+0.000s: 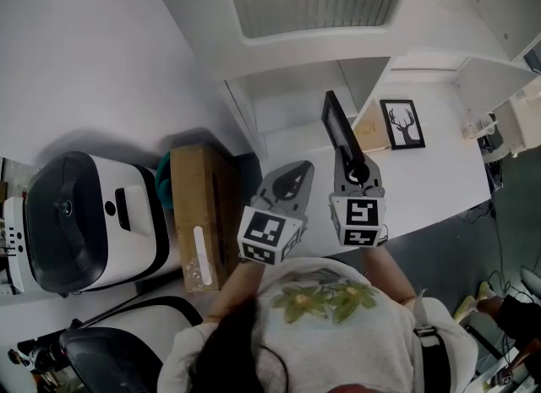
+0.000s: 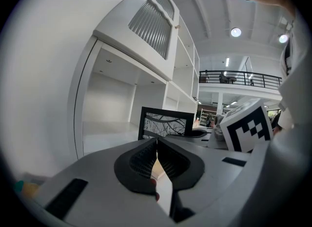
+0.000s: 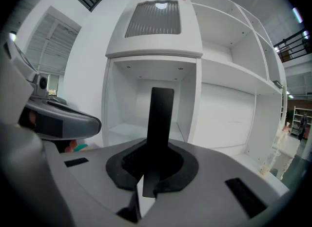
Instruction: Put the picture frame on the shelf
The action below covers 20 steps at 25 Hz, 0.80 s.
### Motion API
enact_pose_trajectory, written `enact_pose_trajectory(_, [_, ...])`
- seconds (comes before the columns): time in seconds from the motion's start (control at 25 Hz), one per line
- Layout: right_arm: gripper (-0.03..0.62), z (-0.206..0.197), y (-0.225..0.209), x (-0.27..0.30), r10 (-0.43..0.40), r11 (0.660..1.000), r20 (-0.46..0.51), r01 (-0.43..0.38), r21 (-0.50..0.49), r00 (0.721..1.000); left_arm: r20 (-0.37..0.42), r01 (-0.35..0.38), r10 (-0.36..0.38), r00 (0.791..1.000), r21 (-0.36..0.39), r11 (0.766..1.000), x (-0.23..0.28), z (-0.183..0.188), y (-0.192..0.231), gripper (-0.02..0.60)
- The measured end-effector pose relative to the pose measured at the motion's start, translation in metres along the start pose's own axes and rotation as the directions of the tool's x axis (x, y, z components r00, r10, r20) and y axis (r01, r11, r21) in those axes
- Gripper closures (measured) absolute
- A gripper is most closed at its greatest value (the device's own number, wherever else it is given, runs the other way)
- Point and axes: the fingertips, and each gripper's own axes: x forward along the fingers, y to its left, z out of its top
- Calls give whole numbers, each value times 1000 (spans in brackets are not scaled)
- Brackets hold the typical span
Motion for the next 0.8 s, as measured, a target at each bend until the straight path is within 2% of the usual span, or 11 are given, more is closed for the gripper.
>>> enact_pose_trajectory(0.8, [553,-3,0,23,14,1000,-13,-15,-4,1000,-19,-18,17,1000,-24,1000,6,-7,14,551])
